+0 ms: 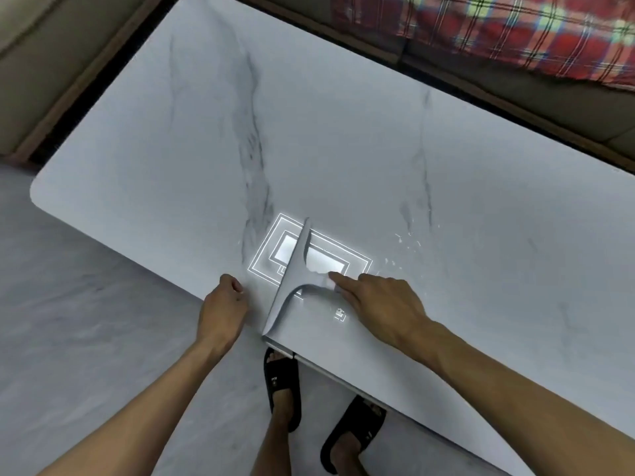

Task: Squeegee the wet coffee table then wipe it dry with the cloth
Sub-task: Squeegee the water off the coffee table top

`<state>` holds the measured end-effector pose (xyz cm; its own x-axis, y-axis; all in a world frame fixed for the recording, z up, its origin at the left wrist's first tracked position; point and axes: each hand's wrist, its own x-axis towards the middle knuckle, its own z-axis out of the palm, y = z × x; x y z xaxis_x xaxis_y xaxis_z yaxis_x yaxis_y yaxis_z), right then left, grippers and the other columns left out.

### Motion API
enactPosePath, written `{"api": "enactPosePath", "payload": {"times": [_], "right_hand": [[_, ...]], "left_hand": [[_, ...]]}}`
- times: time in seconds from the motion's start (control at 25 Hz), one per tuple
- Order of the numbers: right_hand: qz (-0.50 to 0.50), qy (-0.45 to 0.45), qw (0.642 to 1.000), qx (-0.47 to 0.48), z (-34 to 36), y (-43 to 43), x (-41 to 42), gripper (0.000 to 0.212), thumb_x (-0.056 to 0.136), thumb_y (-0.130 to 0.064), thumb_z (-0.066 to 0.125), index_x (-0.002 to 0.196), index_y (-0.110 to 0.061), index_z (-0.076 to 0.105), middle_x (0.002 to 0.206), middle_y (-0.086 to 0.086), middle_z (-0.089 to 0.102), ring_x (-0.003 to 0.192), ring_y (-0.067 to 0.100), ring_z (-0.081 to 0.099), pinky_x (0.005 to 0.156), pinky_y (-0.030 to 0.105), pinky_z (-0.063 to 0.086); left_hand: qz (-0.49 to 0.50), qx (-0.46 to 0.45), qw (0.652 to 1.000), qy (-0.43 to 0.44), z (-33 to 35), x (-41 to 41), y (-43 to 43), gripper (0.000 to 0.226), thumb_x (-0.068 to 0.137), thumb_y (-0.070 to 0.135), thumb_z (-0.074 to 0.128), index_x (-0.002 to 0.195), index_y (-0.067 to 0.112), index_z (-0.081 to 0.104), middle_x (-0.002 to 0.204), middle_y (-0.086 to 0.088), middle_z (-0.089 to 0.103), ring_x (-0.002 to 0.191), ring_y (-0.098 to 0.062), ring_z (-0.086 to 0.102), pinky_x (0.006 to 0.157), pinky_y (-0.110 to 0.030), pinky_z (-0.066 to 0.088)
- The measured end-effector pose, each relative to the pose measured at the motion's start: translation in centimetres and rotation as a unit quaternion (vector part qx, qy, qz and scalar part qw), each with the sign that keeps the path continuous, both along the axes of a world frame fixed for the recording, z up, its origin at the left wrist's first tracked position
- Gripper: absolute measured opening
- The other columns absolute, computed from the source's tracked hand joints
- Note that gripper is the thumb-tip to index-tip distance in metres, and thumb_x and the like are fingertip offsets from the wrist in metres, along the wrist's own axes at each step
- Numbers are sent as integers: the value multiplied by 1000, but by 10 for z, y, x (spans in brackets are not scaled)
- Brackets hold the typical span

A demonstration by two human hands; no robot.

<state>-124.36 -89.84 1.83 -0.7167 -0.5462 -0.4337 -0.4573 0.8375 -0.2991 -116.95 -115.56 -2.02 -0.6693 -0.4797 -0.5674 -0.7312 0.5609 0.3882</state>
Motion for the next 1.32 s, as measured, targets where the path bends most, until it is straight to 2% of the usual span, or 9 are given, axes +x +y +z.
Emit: {"api": "enactPosePath", "payload": {"times": [0.2,0.32,0.48,0.6,0.68,0.88,1.0,1.16,1.32], "right_hand": [[74,23,997,-8,-34,-36,25,41,101,-27,39,139,-41,36,94,3,60,76,31,63,56,31,33],[31,17,999,21,-29,24,25,43,102,-33,36,143,-45,29,100,2,61,83,32,64,61,33,36],[-58,17,996,65,-11,122,31,41,103,-45,22,143,-50,29,85,-5,57,75,25,62,63,34,46],[-91,33,989,109,14,162,44,44,101,-49,16,143,-50,31,77,-9,53,68,21,59,58,32,43],[-93,23,990,104,27,155,52,44,101,-48,16,143,-50,30,77,-9,52,70,21,60,60,31,43],[1,20,1000,-12,2,36,67,42,104,-33,36,144,-44,32,85,1,58,70,28,61,58,33,43],[42,8,999,-12,-22,-18,75,50,100,-22,42,145,-41,32,89,6,60,68,31,59,56,31,32],[44,21,999,7,-30,24,77,55,92,-14,53,138,-43,41,74,2,53,57,28,54,50,29,32],[12,62,995,83,-19,126,87,63,78,-21,72,128,-50,48,62,-7,52,45,21,54,40,25,32]], "left_hand": [[11,13,999,-27,-4,24,7,13,88,14,45,100,15,49,93,-5,58,83,-26,56,61,-31,38],[-2,62,996,-64,-9,34,25,20,84,13,49,104,17,47,86,-4,57,72,-21,55,55,-29,37],[-41,102,991,-80,-9,30,51,16,85,6,46,100,10,46,82,-5,51,64,-18,45,54,-28,34],[-72,94,990,-79,-5,29,61,14,85,4,45,97,11,46,96,-8,53,70,-18,47,56,-27,34],[-50,65,995,-62,-1,29,59,17,84,4,43,98,13,47,91,-4,56,70,-18,50,55,-29,36],[-10,31,999,-19,5,26,39,14,86,6,43,97,13,47,83,-2,55,72,-23,52,52,-29,33],[-36,28,998,-37,2,31,26,10,87,10,47,96,14,47,80,-2,53,72,-24,51,52,-28,32],[-61,92,991,-78,-3,35,34,16,85,10,49,100,14,46,78,-3,53,64,-17,49,51,-28,34],[-131,125,978,-100,-7,36,54,20,84,7,55,100,11,44,104,-9,47,72,-15,48,54,-23,33]]}}
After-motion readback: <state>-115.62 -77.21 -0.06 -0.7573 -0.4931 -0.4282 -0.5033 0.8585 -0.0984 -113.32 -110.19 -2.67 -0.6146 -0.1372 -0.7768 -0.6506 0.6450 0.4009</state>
